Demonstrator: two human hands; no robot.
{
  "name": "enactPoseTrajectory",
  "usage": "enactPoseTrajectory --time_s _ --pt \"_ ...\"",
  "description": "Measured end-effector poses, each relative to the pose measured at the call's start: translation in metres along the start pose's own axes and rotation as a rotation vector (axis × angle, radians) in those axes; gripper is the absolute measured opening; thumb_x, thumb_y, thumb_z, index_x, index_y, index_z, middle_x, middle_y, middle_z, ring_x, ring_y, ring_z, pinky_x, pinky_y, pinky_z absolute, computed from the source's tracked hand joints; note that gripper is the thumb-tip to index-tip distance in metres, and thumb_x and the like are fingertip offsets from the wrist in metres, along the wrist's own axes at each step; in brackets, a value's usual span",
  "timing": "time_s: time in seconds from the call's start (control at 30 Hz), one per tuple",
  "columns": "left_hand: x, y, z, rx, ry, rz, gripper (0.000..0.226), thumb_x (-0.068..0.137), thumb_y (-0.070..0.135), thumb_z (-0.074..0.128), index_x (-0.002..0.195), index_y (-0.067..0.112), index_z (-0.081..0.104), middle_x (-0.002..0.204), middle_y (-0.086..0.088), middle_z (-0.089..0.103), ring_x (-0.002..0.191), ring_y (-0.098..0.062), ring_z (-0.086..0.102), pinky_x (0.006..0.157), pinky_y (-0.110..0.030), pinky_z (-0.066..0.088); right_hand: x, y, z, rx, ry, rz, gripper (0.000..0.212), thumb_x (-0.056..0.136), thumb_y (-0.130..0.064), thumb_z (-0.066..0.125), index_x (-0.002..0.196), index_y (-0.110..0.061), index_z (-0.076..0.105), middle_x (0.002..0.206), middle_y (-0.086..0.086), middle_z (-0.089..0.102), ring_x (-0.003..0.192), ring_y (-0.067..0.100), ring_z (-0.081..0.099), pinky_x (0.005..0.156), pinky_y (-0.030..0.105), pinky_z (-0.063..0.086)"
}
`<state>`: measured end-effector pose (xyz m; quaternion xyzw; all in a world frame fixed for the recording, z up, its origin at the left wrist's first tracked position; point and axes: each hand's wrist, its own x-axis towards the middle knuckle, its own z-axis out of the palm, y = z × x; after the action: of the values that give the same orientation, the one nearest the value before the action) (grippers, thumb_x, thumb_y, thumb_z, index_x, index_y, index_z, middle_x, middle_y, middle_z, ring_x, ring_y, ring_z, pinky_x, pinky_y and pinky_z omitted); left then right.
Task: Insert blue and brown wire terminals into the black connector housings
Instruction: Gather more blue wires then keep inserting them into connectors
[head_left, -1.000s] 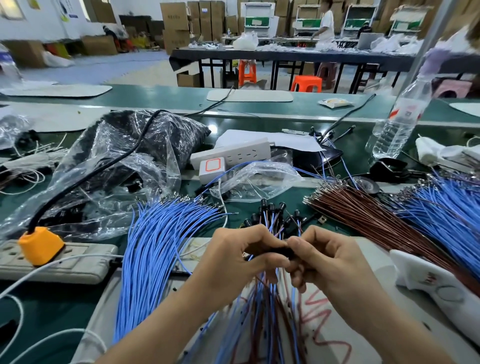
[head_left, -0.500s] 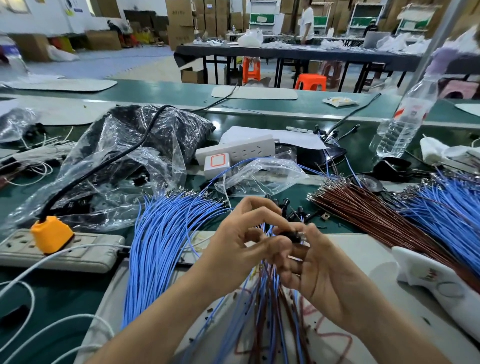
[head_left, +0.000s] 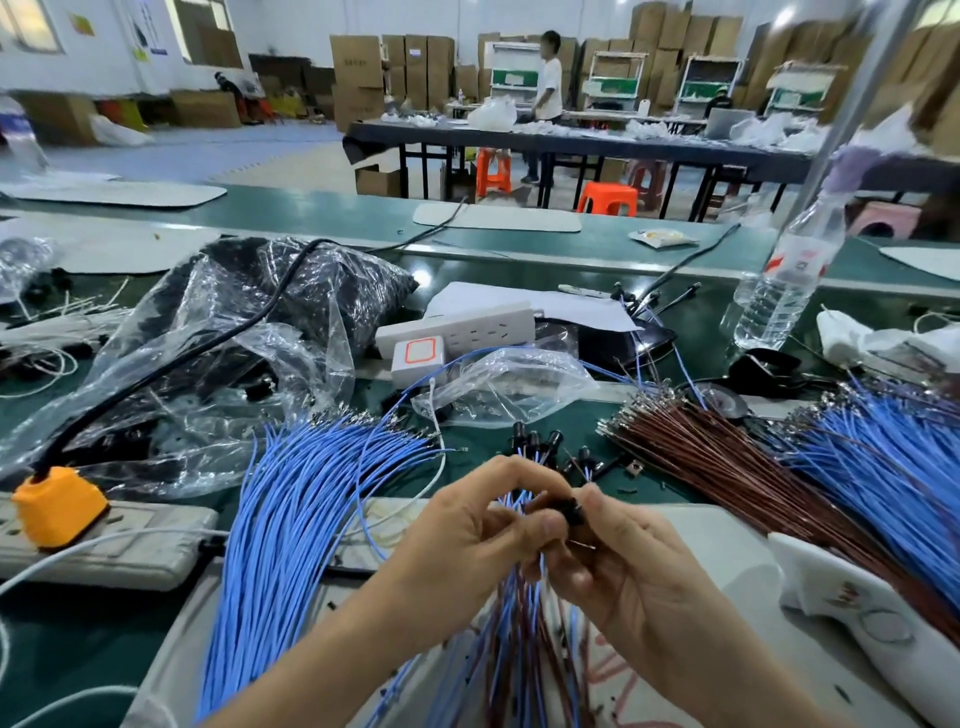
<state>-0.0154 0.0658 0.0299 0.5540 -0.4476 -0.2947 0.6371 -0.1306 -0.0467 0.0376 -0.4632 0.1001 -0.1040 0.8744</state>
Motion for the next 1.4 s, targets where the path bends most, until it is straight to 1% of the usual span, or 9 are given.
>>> enactPoseTrajectory --time_s 0.3,0.47,0.6,0.7,0.97,1.07,1.13,1.23,1.4 --pt "-0.001 0.0 -0.002 0.07 0.025 -0.053 0.026 0.081 0.026 0.068 0.107 0.024 0.065 0.08 0.0 0.064 0.056 -0.02 0.055 0.056 -0.039 0.049 0.003 -0.006 -0.01 0.156 0.064 0.025 0.047 0.062 -0.044 0.082 0.081 -0.002 0.074 0.062 0.008 0.058 0.045 0.007 0.047 0.049 0.018 0.047" --pt "-0.002 0.005 0.0 0.128 -0.084 -0.112 0.013 0.087 0.024 0.062 0.099 0.021 0.066 0.067 0.006 0.064 0.047 -0.011 0.047 0.045 -0.019 0.041 0.004 -0.022 -0.021 0.526 -0.323 -0.051 0.044 0.083 -0.034 0.071 0.101 0.006 0.067 0.074 0.011 0.061 0.059 0.012 0.058 0.056 0.02 0.053" --pt "-0.006 0.013 0.0 0.145 -0.055 -0.117 0.02 0.094 0.007 0.055 0.103 0.021 0.065 0.067 0.005 0.066 0.042 -0.01 0.048 0.043 -0.02 0.045 0.002 -0.043 -0.035 0.637 -0.03 -0.24 0.047 0.064 -0.027 0.084 0.095 0.004 0.067 0.071 0.002 0.056 0.056 0.005 0.054 0.051 0.011 0.047" --pt "-0.008 0.028 0.001 0.112 -0.084 -0.147 0.027 0.094 0.003 0.051 0.109 0.022 0.064 0.073 0.002 0.069 0.043 -0.012 0.048 0.043 -0.023 0.049 0.004 -0.049 -0.042 0.59 0.184 -0.319 0.024 0.073 -0.023 0.071 0.089 -0.005 0.069 0.065 -0.003 0.052 0.05 0.002 0.047 0.048 0.008 0.04" --pt "-0.039 0.097 -0.006 0.069 -0.295 -0.183 0.042 0.094 0.01 0.052 0.13 0.032 0.052 0.105 -0.002 0.07 0.046 -0.014 0.059 0.041 -0.02 0.048 0.015 -0.053 -0.051 0.449 0.51 -0.335 0.02 0.093 -0.023 0.053 0.09 -0.006 0.062 0.07 0.004 0.062 0.048 0.004 0.054 0.047 0.011 0.046" --pt "-0.051 0.113 -0.014 0.221 -0.453 -0.353 0.045 0.089 0.032 0.057 0.128 0.054 0.047 0.109 -0.001 0.068 0.068 -0.02 0.07 0.063 -0.031 0.059 0.03 -0.053 -0.042 0.233 0.533 -0.32 0.009 0.093 -0.014 0.054 0.093 -0.007 0.061 0.068 0.007 0.069 0.051 0.009 0.062 0.047 0.014 0.05" --pt "-0.049 0.107 -0.01 0.685 -0.474 -0.378 0.047 0.09 0.044 0.056 0.128 0.064 0.037 0.115 0.005 0.065 0.096 -0.012 0.066 0.092 -0.029 0.051 0.045 -0.05 -0.028 0.053 0.447 -0.244 0.009 0.093 -0.006 0.055 0.099 -0.004 0.061 0.071 0.01 0.071 0.057 0.013 0.067 0.052 0.018 0.055" --pt "-0.038 0.082 0.009 1.174 -0.371 -0.286 0.05 0.096 0.045 0.047 0.142 0.046 0.03 0.143 0.005 0.045 0.131 -0.01 0.039 0.104 -0.02 0.031 0.059 -0.05 -0.01 -0.341 0.294 -0.044 0.023 0.089 -0.001 0.061 0.112 -0.001 0.06 0.087 0.012 0.07 0.075 0.019 0.068 0.069 0.024 0.059" --pt "-0.012 0.032 0.03 1.226 -0.199 -0.44 0.062 0.097 0.046 0.043 0.148 0.043 0.009 0.158 -0.011 -0.015 0.145 -0.036 -0.011 0.117 -0.053 0.006 0.054 -0.05 -0.022 -1.477 0.423 -0.064 0.025 0.079 -0.016 0.075 0.101 -0.011 0.066 0.094 0.004 0.065 0.092 0.019 0.061 0.081 0.027 0.045"
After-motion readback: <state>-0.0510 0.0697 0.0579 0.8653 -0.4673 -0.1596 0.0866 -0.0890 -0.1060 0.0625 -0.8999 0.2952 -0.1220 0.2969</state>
